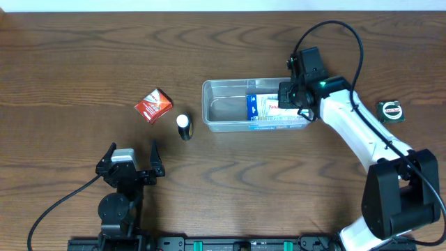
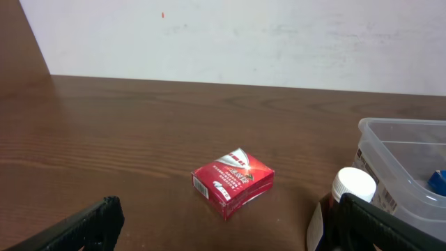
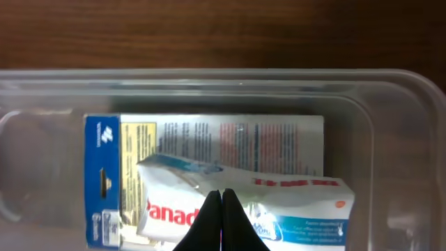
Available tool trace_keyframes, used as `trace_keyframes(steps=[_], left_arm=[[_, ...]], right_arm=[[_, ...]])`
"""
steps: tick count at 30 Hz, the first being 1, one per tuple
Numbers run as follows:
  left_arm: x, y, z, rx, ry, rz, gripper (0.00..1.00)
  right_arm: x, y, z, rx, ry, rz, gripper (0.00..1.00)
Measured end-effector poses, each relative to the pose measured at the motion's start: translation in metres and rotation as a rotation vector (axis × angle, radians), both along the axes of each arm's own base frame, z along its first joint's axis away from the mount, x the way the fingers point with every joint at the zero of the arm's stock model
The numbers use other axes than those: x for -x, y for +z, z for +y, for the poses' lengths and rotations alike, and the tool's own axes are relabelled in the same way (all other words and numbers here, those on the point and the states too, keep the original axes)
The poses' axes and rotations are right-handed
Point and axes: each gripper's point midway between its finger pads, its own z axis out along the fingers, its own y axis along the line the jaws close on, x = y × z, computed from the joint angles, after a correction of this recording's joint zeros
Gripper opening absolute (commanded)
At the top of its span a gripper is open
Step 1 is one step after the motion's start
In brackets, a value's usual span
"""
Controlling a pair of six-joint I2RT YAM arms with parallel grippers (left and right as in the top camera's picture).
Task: Pack container
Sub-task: 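Release the Panadol box and press it down beside the blue box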
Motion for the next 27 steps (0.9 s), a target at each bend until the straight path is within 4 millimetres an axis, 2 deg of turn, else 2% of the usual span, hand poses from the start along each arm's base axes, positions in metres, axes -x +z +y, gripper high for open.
trace_keyframes(steps=[12, 20, 27], left_arm=[[0.000, 0.000, 0.000, 0.000, 0.000, 0.000, 0.98], [0.000, 0.000, 0.000, 0.000, 0.000, 0.000, 0.98], [0.000, 0.000, 0.000, 0.000, 0.000, 0.000, 0.98]], right_arm=[[-0.017, 0.004, -0.001, -0.001, -0.055, -0.073, 0.01], [-0.021, -0.022, -0.001, 0.015, -0.058, -0.037, 0.01], [-0.017, -0.027, -0.002, 0.031, -0.043, -0.017, 0.01]])
